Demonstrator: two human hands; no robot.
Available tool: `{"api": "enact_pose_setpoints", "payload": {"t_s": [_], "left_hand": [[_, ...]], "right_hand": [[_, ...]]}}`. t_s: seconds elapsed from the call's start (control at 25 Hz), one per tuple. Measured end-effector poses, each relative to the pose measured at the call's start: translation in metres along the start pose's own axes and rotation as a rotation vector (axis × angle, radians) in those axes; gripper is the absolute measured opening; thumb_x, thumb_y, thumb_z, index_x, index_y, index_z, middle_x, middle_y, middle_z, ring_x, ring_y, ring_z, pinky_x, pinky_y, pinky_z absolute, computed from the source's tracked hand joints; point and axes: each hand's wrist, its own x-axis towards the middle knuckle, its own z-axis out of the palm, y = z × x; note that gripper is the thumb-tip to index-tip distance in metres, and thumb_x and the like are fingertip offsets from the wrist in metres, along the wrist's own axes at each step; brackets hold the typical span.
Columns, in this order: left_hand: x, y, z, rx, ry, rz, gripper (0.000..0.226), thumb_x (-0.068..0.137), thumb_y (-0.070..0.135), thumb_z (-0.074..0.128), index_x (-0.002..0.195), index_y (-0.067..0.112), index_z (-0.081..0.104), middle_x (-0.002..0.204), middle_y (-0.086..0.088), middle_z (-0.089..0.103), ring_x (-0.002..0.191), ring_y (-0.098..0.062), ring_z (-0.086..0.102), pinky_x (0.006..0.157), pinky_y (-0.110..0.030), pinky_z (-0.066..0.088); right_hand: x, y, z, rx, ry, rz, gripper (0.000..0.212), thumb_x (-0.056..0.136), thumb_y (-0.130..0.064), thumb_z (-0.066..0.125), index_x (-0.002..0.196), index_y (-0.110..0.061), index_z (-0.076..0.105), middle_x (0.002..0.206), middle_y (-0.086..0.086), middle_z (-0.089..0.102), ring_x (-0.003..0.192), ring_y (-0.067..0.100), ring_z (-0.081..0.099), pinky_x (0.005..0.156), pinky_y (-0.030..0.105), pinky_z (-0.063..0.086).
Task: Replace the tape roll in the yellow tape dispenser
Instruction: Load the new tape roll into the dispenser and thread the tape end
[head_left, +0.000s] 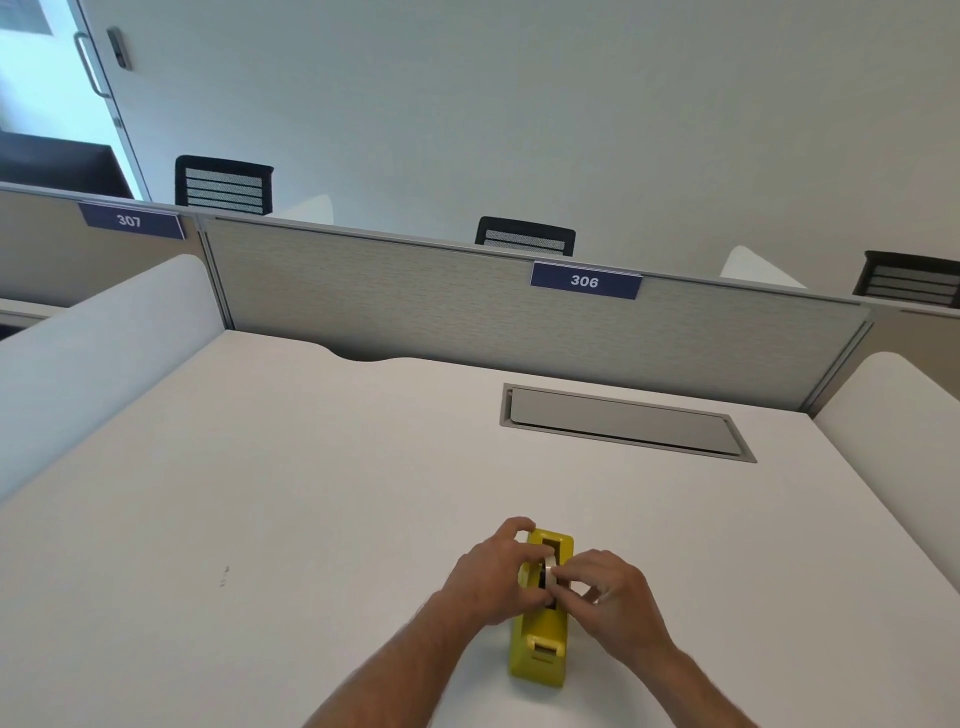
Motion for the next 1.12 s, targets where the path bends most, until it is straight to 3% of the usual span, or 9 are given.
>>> {"api": "enact_pose_setpoints", "payload": {"t_s": [0.24, 0.4, 0.52, 0.72, 1.12], "left_hand": [[0.002, -0.002, 0.003, -0.134, 0.025, -0.034, 0.06, 0.073, 0.049, 0.079, 0.128, 0.04, 0.057, 0.15, 0.016, 0.032, 0.114, -0.016, 0.057, 0.094, -0.037, 0.053], [0.003, -0.004, 0.003, -0.229, 0.015, -0.044, 0.065, 0.07, 0.043, 0.085, 0.129, 0.038, 0.058, 0.146, 0.01, 0.039, 0.109, -0.013, 0.054, 0.096, -0.032, 0.052], [0.004, -0.006, 0.003, -0.278, -0.002, -0.036, 0.064, 0.071, 0.039, 0.085, 0.129, 0.036, 0.059, 0.146, 0.01, 0.038, 0.106, -0.011, 0.054, 0.091, -0.022, 0.049], [0.002, -0.006, 0.004, -0.309, 0.022, -0.027, 0.06, 0.072, 0.04, 0.084, 0.127, 0.036, 0.06, 0.144, 0.011, 0.04, 0.105, -0.009, 0.053, 0.087, -0.019, 0.047], [0.001, -0.005, 0.004, -0.352, 0.053, -0.017, 0.053, 0.072, 0.04, 0.082, 0.121, 0.035, 0.063, 0.136, 0.013, 0.043, 0.103, -0.007, 0.052, 0.079, -0.008, 0.042]], "right_hand": [[0.016, -0.005, -0.004, -0.043, -0.021, -0.015, 0.012, 0.074, -0.027, 0.075, 0.084, -0.031, 0.073, 0.081, -0.022, 0.069, 0.076, 0.004, 0.06, 0.057, 0.03, 0.055], [0.022, -0.004, -0.008, -0.153, -0.095, -0.04, 0.032, 0.072, -0.045, 0.065, 0.101, -0.036, 0.072, 0.092, -0.022, 0.069, 0.084, 0.004, 0.055, 0.062, 0.023, 0.052], [0.023, -0.004, -0.01, -0.212, -0.12, -0.089, 0.032, 0.071, -0.052, 0.065, 0.096, -0.033, 0.073, 0.088, -0.018, 0.071, 0.08, 0.008, 0.056, 0.057, 0.027, 0.053], [0.028, -0.006, -0.011, -0.191, -0.108, -0.102, 0.014, 0.075, -0.04, 0.066, 0.079, -0.03, 0.074, 0.076, -0.018, 0.072, 0.073, 0.01, 0.056, 0.055, 0.03, 0.052], [0.032, -0.007, -0.011, -0.174, -0.109, -0.095, 0.015, 0.074, -0.039, 0.064, 0.078, -0.031, 0.076, 0.075, -0.018, 0.073, 0.072, 0.007, 0.058, 0.057, 0.028, 0.052]]}}
